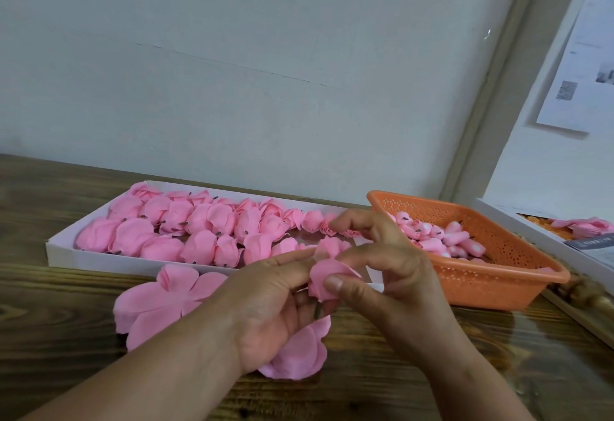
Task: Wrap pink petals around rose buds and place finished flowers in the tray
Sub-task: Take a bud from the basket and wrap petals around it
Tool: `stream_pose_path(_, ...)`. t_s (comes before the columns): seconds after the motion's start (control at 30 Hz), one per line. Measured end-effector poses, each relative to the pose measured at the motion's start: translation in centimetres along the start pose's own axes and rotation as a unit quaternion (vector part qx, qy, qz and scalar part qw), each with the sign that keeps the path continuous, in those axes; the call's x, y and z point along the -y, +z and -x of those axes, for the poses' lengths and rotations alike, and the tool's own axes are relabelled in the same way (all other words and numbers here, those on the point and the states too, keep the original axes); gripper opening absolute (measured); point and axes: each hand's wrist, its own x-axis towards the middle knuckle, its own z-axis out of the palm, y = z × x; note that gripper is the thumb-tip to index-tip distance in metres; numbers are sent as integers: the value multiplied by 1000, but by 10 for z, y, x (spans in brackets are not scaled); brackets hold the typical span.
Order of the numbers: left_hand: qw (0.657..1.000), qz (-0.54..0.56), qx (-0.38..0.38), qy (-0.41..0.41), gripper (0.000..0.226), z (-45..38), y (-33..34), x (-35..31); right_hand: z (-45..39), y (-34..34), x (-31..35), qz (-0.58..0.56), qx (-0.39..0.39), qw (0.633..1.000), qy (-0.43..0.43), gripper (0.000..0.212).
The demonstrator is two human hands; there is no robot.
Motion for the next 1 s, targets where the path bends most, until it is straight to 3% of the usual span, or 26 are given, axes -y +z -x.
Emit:
stream_pose_path(0.13, 1000, -4, 20, -2, 27, 0, 2, 0, 0, 0, -6, 3, -43, 998, 43, 5)
stream_pose_path(0.37, 1000, -23, 1, 10, 23, 1, 2, 2, 0, 2, -4, 28, -62, 997, 42, 26)
stream_pose_path(0.47, 998, -51, 17, 23, 39, 4, 3, 1, -1, 1, -5, 30, -66, 996, 49, 21)
stream_pose_path(0.6, 998, -46, -3, 35, 29, 3, 4, 2, 0, 2, -7, 35, -73, 996, 26, 21)
stream_pose_path(0.8, 999, -8, -13, 47, 41, 4, 7, -3, 1, -3, -13, -65, -103, 991, 61, 12)
stream_pose_path(1.0, 999, -12, -16, 39, 44, 3, 4, -3, 4, -5, -10, -102, -34, 992, 64, 24)
